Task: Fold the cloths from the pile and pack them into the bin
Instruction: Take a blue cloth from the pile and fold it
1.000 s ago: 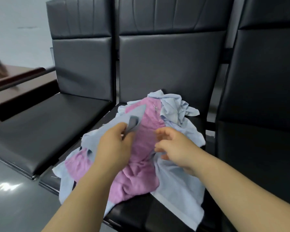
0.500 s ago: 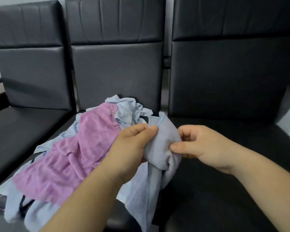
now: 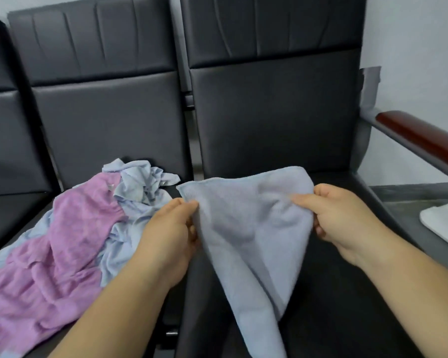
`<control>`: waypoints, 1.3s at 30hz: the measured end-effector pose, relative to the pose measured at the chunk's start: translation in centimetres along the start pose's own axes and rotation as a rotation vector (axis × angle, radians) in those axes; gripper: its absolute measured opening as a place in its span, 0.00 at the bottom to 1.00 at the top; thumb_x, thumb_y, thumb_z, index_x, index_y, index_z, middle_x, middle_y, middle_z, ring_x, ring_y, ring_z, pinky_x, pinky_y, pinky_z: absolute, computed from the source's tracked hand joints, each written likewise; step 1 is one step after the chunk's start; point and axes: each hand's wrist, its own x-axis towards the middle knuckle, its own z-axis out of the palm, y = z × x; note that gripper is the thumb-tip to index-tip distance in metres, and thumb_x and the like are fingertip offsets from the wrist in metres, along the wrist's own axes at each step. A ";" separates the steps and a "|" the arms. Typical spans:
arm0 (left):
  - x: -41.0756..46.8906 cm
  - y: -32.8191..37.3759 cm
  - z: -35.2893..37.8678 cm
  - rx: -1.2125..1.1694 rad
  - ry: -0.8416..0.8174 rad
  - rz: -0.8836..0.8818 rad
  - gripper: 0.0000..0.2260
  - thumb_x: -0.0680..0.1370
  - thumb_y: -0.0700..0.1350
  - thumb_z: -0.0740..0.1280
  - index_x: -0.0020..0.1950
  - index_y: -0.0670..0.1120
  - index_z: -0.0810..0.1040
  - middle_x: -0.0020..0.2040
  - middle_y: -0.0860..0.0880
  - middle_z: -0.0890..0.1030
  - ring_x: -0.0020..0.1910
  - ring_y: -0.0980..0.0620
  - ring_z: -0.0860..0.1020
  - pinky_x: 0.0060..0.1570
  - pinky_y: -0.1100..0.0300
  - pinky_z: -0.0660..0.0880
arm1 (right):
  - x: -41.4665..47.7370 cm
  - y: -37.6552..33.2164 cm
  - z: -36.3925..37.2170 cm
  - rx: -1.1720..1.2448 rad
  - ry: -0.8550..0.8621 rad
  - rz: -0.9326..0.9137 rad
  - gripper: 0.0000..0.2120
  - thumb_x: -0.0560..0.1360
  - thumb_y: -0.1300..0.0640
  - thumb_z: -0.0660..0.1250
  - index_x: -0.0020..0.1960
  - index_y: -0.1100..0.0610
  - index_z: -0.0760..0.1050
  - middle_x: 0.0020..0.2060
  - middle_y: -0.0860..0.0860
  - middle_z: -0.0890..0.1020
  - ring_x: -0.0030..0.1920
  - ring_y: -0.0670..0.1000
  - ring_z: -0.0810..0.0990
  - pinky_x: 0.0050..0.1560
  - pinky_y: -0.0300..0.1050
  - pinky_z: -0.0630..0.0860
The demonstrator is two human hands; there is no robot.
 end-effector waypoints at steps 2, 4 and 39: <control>1.0 -0.5 0.4 0.050 0.083 -0.007 0.16 0.83 0.41 0.61 0.35 0.48 0.71 0.31 0.49 0.74 0.31 0.52 0.71 0.35 0.58 0.66 | 0.8 0.4 -1.2 0.029 0.047 0.073 0.13 0.76 0.53 0.72 0.39 0.54 0.69 0.32 0.54 0.67 0.30 0.51 0.65 0.32 0.47 0.61; 2.3 -1.1 0.7 0.134 0.125 -0.007 0.17 0.83 0.42 0.63 0.33 0.49 0.74 0.28 0.53 0.76 0.31 0.54 0.73 0.35 0.59 0.68 | 1.4 1.0 -1.8 0.035 0.061 0.136 0.10 0.76 0.54 0.72 0.42 0.57 0.73 0.30 0.53 0.67 0.29 0.50 0.65 0.31 0.46 0.62; 3.3 -9.3 0.1 1.715 -0.374 0.170 0.26 0.81 0.66 0.52 0.77 0.60 0.60 0.75 0.51 0.61 0.75 0.45 0.59 0.73 0.46 0.59 | 2.5 4.9 -3.1 -0.320 -0.327 0.146 0.09 0.72 0.58 0.79 0.51 0.54 0.86 0.47 0.44 0.88 0.53 0.46 0.85 0.54 0.41 0.77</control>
